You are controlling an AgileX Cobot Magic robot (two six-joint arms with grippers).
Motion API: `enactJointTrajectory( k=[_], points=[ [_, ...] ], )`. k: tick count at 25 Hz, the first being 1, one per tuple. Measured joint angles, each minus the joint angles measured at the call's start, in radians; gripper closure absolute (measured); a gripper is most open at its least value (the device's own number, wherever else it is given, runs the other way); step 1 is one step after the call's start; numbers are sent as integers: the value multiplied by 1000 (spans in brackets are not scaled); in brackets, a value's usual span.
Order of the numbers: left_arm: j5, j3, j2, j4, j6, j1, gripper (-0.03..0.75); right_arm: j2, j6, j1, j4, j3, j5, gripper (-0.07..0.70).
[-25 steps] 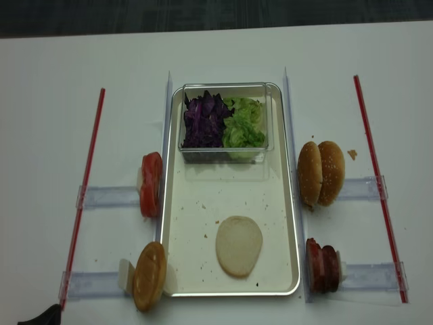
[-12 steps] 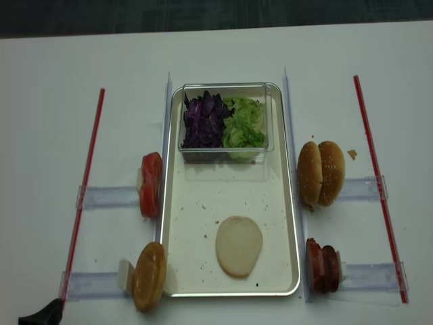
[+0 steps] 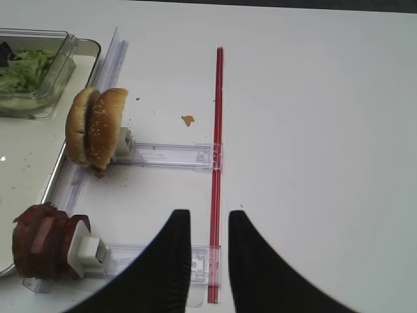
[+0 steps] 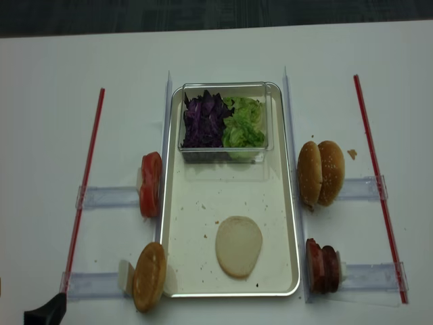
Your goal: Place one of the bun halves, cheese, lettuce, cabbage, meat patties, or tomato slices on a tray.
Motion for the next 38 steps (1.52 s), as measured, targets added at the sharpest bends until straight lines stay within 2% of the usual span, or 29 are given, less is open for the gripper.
enactJointTrajectory(
  k=[17, 20, 28, 38],
  points=[
    [-2, 1, -7, -1, 0, 12, 76, 0, 0, 0, 0, 0, 0, 438],
    [-2, 1, -49, -3, 0, 42, 76, 0, 0, 0, 0, 0, 0, 438],
    [-2, 1, -193, -7, 0, 62, 76, 0, 0, 0, 0, 0, 0, 438],
    [0, 1, -229, -9, 0, 73, 76, 0, -7, 0, 0, 0, 0, 438]
  ],
)
